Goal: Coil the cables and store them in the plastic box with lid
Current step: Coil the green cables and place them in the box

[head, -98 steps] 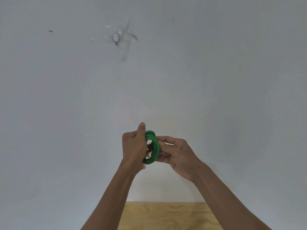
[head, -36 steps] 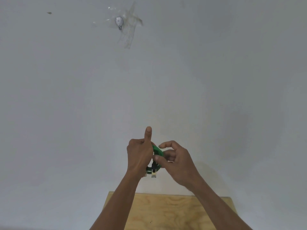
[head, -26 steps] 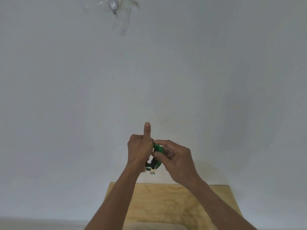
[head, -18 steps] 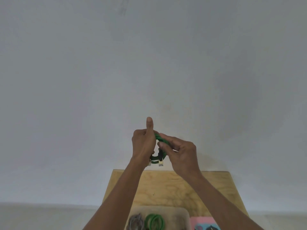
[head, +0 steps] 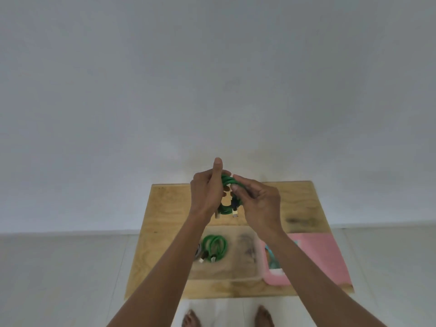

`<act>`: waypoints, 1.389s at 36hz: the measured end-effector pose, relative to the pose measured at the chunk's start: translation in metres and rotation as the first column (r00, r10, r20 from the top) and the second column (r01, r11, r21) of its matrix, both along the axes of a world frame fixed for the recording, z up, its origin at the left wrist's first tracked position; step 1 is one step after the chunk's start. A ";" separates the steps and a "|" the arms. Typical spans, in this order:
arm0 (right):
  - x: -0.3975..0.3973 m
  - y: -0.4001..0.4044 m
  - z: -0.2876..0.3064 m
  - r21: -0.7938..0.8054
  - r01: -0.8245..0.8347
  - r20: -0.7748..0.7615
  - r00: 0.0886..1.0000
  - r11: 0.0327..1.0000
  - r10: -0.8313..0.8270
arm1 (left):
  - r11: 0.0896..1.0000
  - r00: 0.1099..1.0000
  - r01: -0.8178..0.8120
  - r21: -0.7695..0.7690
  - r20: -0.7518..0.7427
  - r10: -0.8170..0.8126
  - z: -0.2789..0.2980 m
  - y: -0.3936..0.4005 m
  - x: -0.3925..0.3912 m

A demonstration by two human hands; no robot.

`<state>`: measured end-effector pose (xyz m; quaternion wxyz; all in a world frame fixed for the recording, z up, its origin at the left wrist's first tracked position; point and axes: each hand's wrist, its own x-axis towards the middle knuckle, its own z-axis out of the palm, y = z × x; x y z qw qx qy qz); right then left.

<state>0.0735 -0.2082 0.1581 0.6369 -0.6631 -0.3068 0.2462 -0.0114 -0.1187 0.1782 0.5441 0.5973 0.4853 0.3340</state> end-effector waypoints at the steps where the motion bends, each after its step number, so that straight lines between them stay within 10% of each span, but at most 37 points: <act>1: -0.002 -0.004 -0.005 -0.020 0.015 -0.010 1.000 1.000 -0.015 | 1.000 1.000 0.000 -0.002 -0.017 0.000 -0.009 0.000 -0.004; 11: -0.009 -0.046 -0.079 -0.343 0.092 0.036 0.996 0.935 -0.085 | 0.954 0.923 0.074 0.290 -0.382 0.044 -0.105 -0.005 -0.077; 19: -0.016 -0.061 -0.129 -0.554 0.176 0.191 0.978 0.813 -0.082 | 0.925 0.723 0.302 0.232 -0.688 -0.064 -0.175 -0.021 -0.120; 50: -0.030 -0.024 -0.180 -0.782 0.088 0.168 0.983 0.617 0.072 | 0.854 0.544 0.483 0.195 -0.831 -0.118 -0.215 -0.034 -0.124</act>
